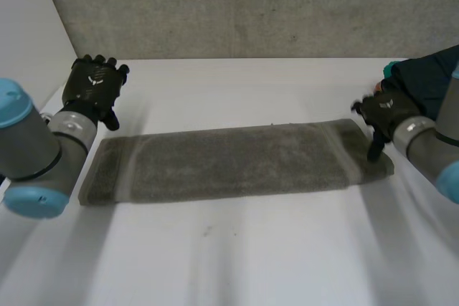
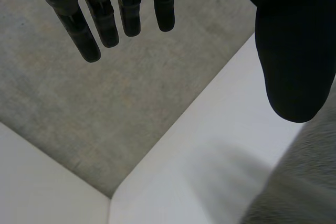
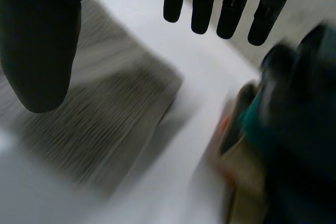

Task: Fold the laundry.

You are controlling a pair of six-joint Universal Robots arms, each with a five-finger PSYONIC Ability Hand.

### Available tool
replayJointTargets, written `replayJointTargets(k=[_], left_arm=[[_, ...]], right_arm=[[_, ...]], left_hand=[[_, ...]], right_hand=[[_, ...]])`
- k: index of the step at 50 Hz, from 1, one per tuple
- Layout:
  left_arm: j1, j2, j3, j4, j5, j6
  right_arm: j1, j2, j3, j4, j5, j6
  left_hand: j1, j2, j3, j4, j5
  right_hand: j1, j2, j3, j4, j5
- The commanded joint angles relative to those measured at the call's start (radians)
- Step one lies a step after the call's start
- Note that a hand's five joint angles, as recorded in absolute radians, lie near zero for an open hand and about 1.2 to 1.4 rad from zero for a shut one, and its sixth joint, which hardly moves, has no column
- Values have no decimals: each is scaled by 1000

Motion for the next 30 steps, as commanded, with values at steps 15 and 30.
replayJointTargets(k=[15,30], left_arm=[[-30,89,-137,8,64,-36],[-32,211,-214,0,68,-54]], right_arm=[[-102,108,85,-118,-68,-25],[-436,-147,243,-114,-41,-430]], left_hand=[[40,41,43,39,37],[19,20,23,19,16]], right_hand=[[1083,1079,1077,1076,1069],[1083,1079,1077,1076,1069]])
